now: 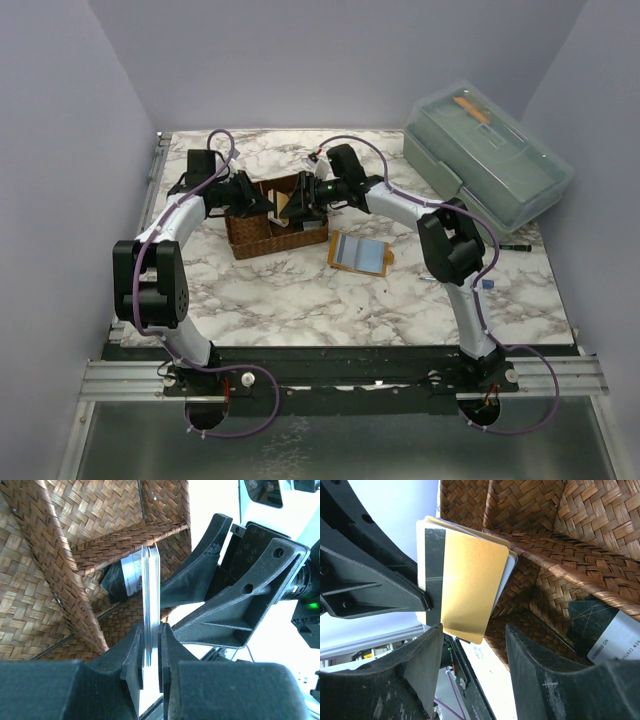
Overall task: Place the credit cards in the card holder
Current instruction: Place the credit card in the storage box.
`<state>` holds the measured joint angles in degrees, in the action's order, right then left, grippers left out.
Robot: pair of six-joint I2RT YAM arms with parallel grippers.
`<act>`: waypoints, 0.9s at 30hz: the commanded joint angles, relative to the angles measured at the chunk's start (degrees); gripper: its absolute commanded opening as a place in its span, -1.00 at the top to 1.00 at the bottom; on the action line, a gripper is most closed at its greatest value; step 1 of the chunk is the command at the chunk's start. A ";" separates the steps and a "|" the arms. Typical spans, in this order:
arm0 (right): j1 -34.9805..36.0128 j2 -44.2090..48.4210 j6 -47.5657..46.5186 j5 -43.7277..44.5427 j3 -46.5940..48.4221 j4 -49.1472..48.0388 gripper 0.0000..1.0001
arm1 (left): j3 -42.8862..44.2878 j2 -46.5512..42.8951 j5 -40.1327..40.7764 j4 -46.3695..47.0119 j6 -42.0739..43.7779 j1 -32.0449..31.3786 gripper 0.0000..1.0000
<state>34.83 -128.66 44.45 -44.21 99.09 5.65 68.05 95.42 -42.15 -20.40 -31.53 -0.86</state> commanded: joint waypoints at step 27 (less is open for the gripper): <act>-0.64 1.96 9.25 -6.41 -10.52 -20.79 -0.01 | -4.70 1.95 -11.80 7.27 -2.64 0.34 1.00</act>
<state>34.17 -127.83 51.33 -47.42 89.27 -9.85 64.45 97.84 -48.90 -16.45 -33.04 -0.38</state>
